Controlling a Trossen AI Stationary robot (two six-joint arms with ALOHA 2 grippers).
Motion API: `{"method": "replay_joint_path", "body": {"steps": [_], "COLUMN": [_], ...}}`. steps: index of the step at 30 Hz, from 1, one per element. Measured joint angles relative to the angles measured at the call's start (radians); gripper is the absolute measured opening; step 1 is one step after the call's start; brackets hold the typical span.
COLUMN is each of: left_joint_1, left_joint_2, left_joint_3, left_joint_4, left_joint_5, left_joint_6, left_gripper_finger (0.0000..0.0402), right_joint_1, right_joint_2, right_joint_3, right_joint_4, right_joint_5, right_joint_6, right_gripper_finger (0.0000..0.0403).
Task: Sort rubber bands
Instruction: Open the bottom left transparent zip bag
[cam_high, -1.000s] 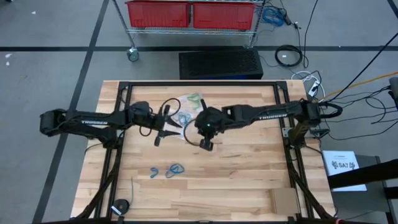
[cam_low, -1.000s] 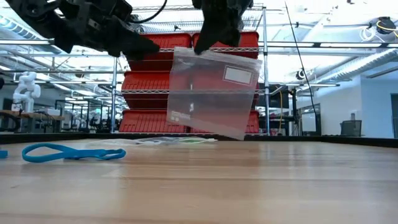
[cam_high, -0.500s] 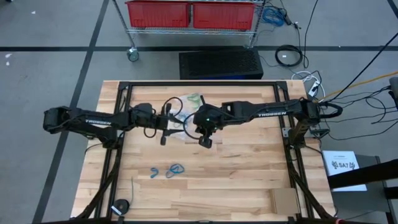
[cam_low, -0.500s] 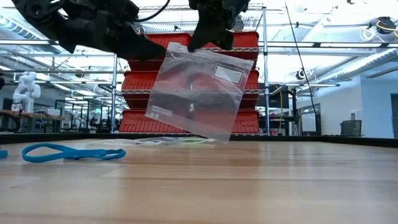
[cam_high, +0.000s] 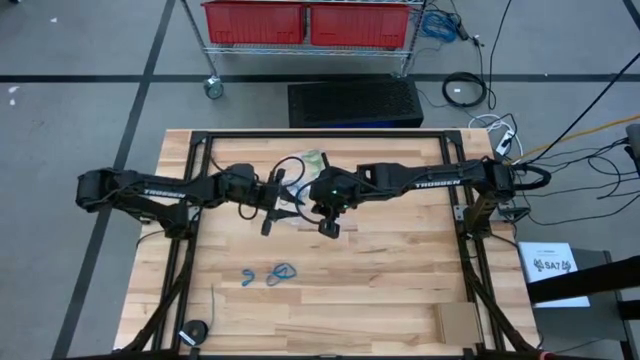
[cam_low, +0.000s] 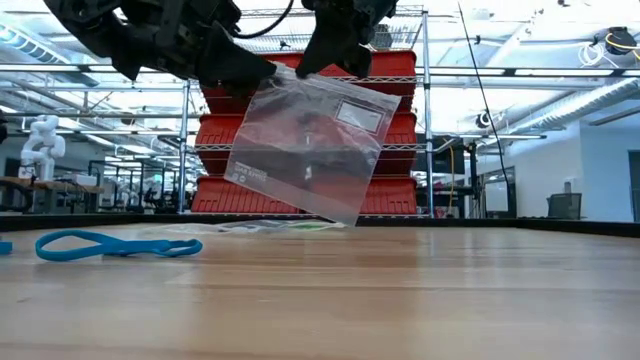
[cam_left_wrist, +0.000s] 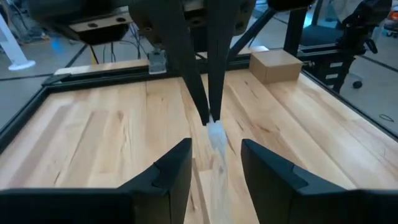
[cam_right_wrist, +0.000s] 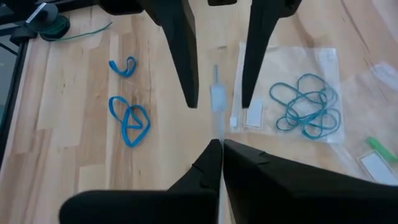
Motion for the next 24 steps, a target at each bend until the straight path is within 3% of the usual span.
{"method": "replay_joint_path", "body": {"steps": [5, 10, 17, 24], "left_joint_1": [0.0, 0.0, 0.0, 0.0], "left_joint_2": [-0.002, -0.002, -0.002, -0.002], "left_joint_3": [0.0, 0.0, 0.0, 0.0], "left_joint_4": [0.001, -0.009, -0.023, -0.029], "left_joint_5": [-0.024, -0.027, -0.029, -0.042], "left_joint_6": [0.0, 0.004, 0.027, 0.027], "left_gripper_finger": [0.0099, 0.0015, 0.0004, 0.0002], "right_joint_1": [0.0, 0.0, 0.0, 0.0], "right_joint_2": [0.0, 0.0, 0.0, 0.0], "right_joint_3": [0.0, 0.0, 0.0, 0.0], "right_joint_4": [-0.002, -0.006, -0.001, 0.06], "right_joint_5": [0.0, 0.003, 0.024, 0.053], "right_joint_6": [-0.003, -0.001, 0.032, 0.078], "right_gripper_finger": [0.0, 0.0, 0.0011, 0.009]}}
